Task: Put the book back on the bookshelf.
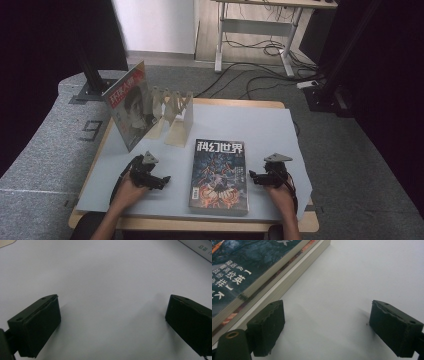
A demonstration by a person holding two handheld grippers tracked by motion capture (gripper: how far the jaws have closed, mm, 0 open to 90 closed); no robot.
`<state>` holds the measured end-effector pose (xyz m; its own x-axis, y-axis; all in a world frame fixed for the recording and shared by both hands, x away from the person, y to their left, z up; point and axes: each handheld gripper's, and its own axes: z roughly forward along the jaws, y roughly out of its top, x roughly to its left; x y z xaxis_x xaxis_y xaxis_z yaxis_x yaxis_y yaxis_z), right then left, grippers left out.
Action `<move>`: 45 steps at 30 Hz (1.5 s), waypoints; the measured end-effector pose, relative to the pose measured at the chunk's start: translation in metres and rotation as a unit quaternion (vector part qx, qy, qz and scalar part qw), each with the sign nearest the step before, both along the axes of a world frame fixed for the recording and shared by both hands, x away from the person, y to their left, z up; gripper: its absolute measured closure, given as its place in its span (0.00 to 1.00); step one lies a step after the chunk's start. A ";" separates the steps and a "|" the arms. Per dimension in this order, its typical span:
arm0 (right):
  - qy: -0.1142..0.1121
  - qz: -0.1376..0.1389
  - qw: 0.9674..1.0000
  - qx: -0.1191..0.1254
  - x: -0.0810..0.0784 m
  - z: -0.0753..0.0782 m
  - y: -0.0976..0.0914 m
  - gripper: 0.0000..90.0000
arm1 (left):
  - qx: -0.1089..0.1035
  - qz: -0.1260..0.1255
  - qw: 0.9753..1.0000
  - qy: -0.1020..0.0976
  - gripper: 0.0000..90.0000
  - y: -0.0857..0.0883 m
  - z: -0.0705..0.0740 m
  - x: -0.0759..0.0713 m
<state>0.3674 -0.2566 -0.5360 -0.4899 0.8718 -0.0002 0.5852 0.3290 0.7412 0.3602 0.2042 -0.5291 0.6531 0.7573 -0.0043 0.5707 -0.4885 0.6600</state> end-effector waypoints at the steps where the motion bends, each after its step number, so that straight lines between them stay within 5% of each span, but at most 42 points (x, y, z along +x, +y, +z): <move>1: 0.000 0.000 1.000 0.000 0.000 0.000 0.000 0.14 | -0.001 0.000 1.000 0.000 0.00 0.000 0.000 0.000; 22: 0.007 -0.004 1.000 -0.005 -0.002 0.003 0.000 0.14 | 0.001 0.000 1.000 0.003 0.00 -0.001 0.001 0.001; 25: 0.007 -0.005 1.000 -0.007 -0.005 0.006 -0.002 0.15 | -0.015 -0.002 1.000 0.013 0.00 -0.002 0.002 0.003; 29: 0.003 -0.002 1.000 0.012 -0.010 0.014 -0.003 0.15 | -0.029 -0.010 0.999 0.013 0.00 -0.012 0.007 0.008; 41: -0.019 0.033 0.999 0.022 -0.026 0.036 0.018 0.14 | -0.008 -0.043 0.999 -0.006 0.00 -0.053 0.014 0.026; 45: -0.011 0.051 0.998 0.027 -0.032 0.037 0.028 0.14 | -0.002 -0.045 0.999 -0.011 0.00 -0.061 0.013 0.031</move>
<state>0.3355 -0.2286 -0.4986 -0.5769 0.8160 0.0351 0.5346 0.3448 0.7715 0.3913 0.1433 -0.5166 0.7182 0.6958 0.0079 0.5105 -0.5346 0.6735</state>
